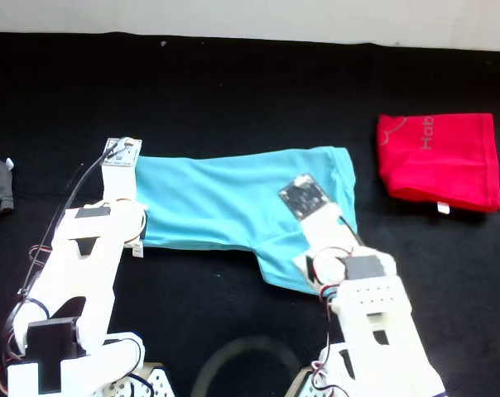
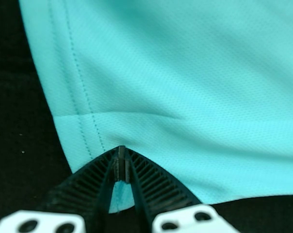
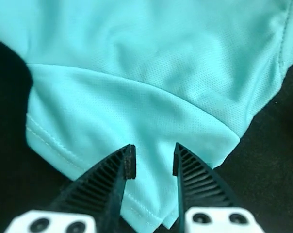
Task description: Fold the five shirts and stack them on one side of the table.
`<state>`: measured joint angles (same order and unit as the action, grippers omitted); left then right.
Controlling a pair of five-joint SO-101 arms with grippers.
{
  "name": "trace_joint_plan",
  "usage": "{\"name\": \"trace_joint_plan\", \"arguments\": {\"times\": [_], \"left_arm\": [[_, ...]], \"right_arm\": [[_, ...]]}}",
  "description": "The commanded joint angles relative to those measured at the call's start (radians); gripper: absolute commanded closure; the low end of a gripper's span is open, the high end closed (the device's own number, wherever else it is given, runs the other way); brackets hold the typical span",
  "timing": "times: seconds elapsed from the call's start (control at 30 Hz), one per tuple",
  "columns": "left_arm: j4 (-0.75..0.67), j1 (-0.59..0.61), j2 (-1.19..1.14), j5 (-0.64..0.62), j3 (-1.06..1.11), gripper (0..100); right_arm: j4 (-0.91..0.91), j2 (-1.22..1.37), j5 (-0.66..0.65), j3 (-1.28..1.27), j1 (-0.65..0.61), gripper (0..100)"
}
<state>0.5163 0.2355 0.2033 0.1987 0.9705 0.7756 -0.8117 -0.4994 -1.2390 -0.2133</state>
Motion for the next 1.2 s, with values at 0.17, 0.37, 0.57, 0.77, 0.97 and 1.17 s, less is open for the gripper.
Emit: {"name": "trace_joint_plan", "arguments": {"times": [0.17, 0.37, 0.57, 0.77, 0.97, 1.17], "left_arm": [[-0.021, 0.01, 0.008, 0.002, 0.002, 99], [-0.02, 0.01, 0.008, 0.002, 0.002, 99], [-0.021, 0.01, 0.008, 0.002, 0.002, 99], [-0.021, 0.01, 0.008, 0.002, 0.002, 99], [-0.021, 0.01, 0.008, 0.002, 0.002, 99], [-0.021, 0.01, 0.008, 0.002, 0.002, 99]], "right_arm": [[-0.148, 0.013, -0.081, -0.001, 0.119, 89.3], [-0.15, 0.374, -0.071, 0.168, 0.147, 89.3], [-0.134, 0.725, 0.026, 0.487, 0.262, 89.3], [0.073, 0.753, 0.026, 0.676, 0.272, 89.3], [0.257, 0.558, 0.028, 0.707, 0.246, 89.0], [0.417, 0.338, -0.055, 0.556, 0.068, 84.5]]}}
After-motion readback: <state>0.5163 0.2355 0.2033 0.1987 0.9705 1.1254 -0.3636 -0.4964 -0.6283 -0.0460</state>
